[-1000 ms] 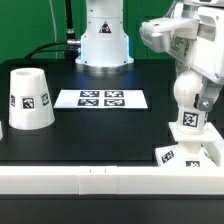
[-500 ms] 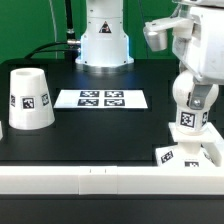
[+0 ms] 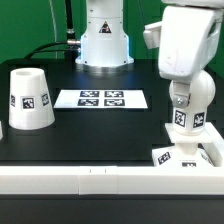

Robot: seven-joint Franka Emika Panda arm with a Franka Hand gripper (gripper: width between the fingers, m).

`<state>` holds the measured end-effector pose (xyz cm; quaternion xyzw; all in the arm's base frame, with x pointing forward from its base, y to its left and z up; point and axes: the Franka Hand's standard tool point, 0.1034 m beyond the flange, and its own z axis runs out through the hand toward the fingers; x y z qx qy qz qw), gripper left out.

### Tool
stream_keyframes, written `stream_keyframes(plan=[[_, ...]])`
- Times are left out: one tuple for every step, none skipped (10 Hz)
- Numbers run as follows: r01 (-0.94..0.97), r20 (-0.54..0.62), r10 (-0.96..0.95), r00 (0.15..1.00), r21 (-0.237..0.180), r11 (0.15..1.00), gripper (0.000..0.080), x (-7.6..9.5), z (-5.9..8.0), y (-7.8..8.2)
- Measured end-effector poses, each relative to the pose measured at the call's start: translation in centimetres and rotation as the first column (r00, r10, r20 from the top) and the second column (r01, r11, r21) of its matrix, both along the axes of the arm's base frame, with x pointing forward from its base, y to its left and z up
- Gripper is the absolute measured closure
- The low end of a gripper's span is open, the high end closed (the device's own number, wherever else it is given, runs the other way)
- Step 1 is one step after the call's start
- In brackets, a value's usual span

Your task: Assemble lamp

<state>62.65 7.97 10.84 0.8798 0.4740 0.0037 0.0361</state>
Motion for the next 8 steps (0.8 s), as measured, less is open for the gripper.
stream_keyframes(plan=[[0.123,0.004,-0.123,0.992,0.015,0.992,0.0223,-0.01,-0.01,0.09],[0.225,0.004,-0.225,0.974,0.022,0.974,0.0223,-0.05,-0.02,0.16],[0.297,-0.003,-0.297,0.955,0.024,0.954,0.0223,-0.15,-0.03,0.15],[0.418,-0.02,-0.418,0.908,0.034,0.908,0.0223,-0.35,-0.04,0.27],[0.49,-0.024,-0.49,0.872,0.04,0.871,0.0223,-0.29,-0.03,0.36],[0.552,-0.025,-0.551,0.834,0.047,0.833,0.0223,-0.23,-0.02,0.37],[0.601,-0.024,-0.6,0.799,0.048,0.798,0.0223,-0.23,-0.01,0.41],[0.644,-0.024,-0.644,0.765,0.05,0.763,0.0223,-0.24,0.0,0.45]])
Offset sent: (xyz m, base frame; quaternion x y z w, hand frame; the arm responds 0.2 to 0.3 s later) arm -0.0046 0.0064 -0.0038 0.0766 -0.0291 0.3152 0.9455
